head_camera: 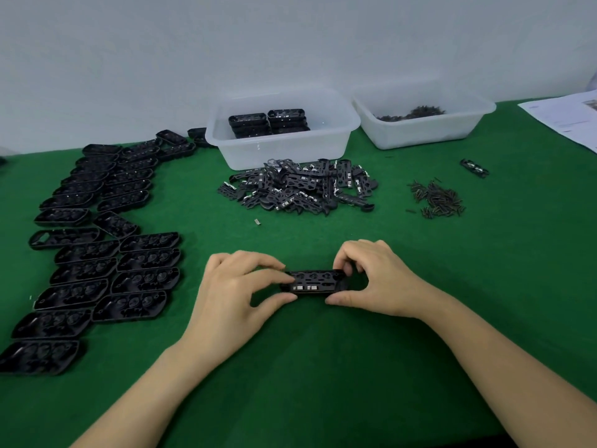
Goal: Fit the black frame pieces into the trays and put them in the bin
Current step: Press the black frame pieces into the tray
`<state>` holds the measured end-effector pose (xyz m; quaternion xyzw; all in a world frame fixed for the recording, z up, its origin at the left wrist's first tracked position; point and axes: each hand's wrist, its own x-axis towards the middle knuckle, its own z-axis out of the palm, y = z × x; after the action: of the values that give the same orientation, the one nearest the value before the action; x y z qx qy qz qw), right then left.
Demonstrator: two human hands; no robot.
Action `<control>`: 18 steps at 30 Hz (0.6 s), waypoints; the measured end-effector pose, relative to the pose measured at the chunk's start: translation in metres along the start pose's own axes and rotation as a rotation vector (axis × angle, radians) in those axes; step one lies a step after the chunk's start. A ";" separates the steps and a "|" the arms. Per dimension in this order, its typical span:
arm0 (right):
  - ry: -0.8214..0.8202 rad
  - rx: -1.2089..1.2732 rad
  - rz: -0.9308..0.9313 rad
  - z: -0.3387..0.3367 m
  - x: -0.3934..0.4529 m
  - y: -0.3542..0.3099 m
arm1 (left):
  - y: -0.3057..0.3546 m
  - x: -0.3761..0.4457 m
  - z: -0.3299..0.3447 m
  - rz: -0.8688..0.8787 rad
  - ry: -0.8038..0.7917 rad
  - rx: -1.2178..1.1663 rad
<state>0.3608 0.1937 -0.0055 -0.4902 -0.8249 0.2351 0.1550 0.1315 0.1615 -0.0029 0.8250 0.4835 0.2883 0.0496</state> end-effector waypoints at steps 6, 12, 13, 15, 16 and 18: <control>-0.001 -0.007 0.000 0.000 -0.001 -0.001 | -0.005 -0.004 0.003 0.171 -0.004 0.078; 0.019 -0.036 -0.017 0.001 -0.001 -0.001 | -0.006 -0.007 0.003 0.222 0.113 0.104; 0.021 -0.041 -0.020 0.001 0.000 -0.001 | -0.004 -0.007 0.005 0.198 0.111 0.101; 0.023 -0.043 -0.026 0.000 0.000 -0.001 | -0.001 -0.008 0.008 0.138 0.100 0.045; 0.023 -0.043 -0.029 0.000 0.000 -0.001 | 0.001 -0.008 0.010 0.121 0.096 0.009; 0.025 -0.041 -0.035 0.000 -0.001 -0.002 | 0.003 -0.009 0.012 0.116 0.087 -0.021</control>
<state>0.3599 0.1925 -0.0049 -0.4818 -0.8359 0.2093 0.1593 0.1370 0.1549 -0.0155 0.8379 0.4335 0.3311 0.0203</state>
